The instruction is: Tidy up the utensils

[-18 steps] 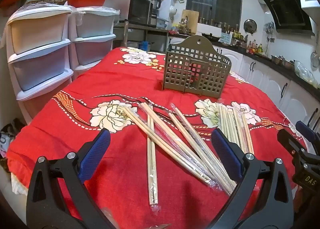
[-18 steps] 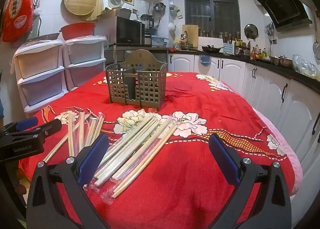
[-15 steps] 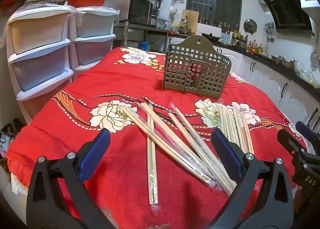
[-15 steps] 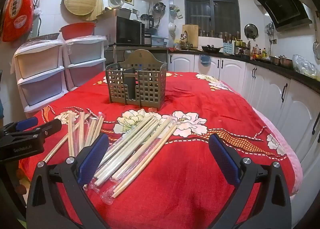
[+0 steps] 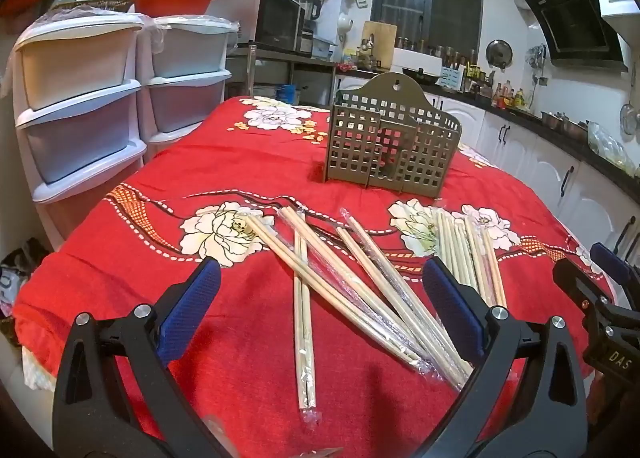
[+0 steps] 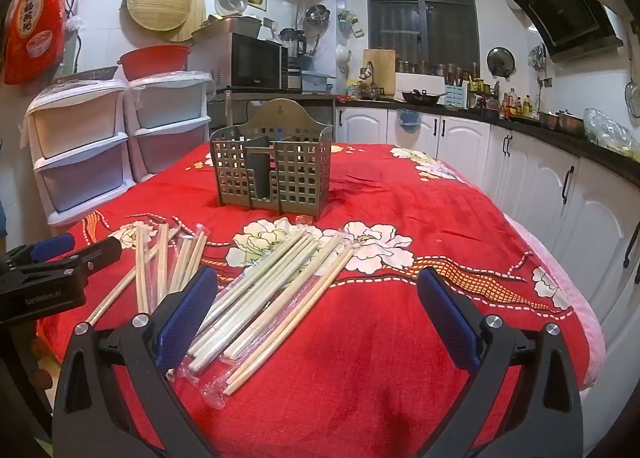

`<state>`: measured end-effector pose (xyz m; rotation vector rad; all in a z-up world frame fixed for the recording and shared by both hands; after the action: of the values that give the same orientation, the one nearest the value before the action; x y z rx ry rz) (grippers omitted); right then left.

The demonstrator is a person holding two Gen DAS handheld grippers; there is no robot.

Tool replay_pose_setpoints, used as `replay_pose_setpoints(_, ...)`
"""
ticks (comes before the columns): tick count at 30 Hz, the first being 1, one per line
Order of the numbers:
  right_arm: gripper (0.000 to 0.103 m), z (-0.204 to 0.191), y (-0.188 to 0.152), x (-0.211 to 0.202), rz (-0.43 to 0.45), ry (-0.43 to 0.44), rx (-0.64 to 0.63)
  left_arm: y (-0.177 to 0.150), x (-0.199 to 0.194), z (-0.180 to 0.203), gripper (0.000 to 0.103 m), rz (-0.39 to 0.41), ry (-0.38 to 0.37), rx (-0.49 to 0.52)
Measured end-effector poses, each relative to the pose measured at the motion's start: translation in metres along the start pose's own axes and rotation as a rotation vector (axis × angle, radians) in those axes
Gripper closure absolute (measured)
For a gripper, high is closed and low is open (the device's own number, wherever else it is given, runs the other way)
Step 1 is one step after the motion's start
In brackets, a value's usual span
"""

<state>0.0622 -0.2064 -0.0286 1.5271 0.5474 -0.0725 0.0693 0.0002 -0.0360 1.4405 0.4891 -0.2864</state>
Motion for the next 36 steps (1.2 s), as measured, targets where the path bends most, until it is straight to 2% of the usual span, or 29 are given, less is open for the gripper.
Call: replay_pose_setpoints(36, 0.006, 0.0001, -0.0007, -0.0004, 0.002, -0.002, -0.001, -0.0016, -0.0006, 0.0013, 0.010, 0.000, -0.003, 0.001)
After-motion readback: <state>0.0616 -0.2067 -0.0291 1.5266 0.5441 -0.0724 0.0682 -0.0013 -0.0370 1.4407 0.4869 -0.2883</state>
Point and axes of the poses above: each gripper's, at about its wrist camera, not at the fingertips, and x roughly the way its jaws point, z to its right, y to its top, the point moved 8 cm from there along x, roughly the way its jaws point, and after that the axes turned 6 degrees about y, right-handed, at the moved point
